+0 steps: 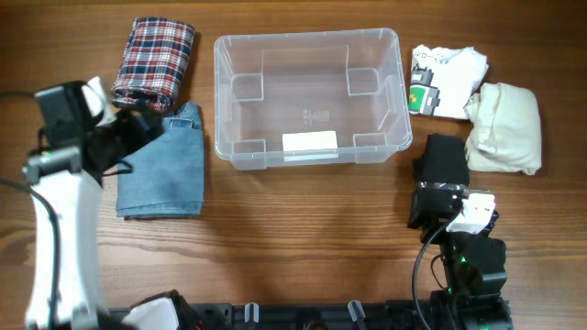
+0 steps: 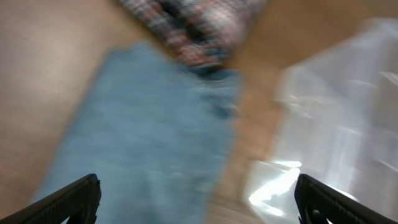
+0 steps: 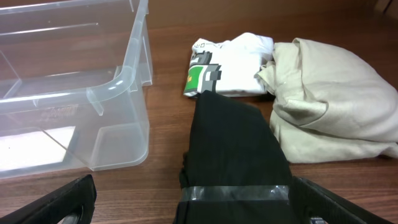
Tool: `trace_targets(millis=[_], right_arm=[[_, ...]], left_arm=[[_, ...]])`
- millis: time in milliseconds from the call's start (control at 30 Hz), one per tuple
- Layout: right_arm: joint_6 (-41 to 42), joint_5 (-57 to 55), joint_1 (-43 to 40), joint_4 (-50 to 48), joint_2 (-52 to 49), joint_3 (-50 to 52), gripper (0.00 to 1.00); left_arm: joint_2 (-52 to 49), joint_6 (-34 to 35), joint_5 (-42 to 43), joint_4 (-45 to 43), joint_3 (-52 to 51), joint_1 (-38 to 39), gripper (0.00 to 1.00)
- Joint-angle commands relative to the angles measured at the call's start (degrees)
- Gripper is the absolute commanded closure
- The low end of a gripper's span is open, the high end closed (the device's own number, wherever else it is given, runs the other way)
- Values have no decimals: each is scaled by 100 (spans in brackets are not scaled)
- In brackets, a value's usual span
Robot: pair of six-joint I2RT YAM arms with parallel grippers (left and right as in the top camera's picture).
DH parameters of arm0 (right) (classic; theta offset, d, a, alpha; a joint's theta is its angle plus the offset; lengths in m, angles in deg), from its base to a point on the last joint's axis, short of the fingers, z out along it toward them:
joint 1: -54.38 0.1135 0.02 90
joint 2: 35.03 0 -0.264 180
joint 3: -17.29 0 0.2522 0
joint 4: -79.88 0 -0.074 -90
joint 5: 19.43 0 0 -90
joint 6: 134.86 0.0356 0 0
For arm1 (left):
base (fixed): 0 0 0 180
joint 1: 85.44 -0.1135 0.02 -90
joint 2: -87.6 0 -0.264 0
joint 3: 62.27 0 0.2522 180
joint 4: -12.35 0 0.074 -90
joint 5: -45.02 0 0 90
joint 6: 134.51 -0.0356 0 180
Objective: Pack container
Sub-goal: 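Grasp the edge of the blue jeans with the left gripper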
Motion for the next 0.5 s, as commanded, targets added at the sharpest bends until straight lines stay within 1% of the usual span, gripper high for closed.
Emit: trace_targets(millis=[0,100,200,233,300,333,367,467], right_arm=[[103,46,-28,-11,31,9,0],[101,46,-28,-11,31,9,0],[103,46,-28,-11,31,7,0],[101,46,-28,-11,31,9,0],[103,46,-28,-11,31,9,0],[103,44,-28,-11,31,9,0],[103,44,-28,-11,31,9,0],[101,46,-28,-11,31,9,0]], left_arm=[[-660,-859,358,37,76,-863,0],[-1204,-1121,879,-96,76,-1320,0],[-1814,-1226,1128,-260,76,-1692,0],[-2057,-1456,1294,-297,76,-1781,0],[-2452,-1526,1362,-382,76,-1821,0],[-2594,-1665,1515,-393,76,-1818,1],[-2728,-1766,1672,-400,76,-1803,4],[-3036,-1838,1832,-485,76,-1687,5]])
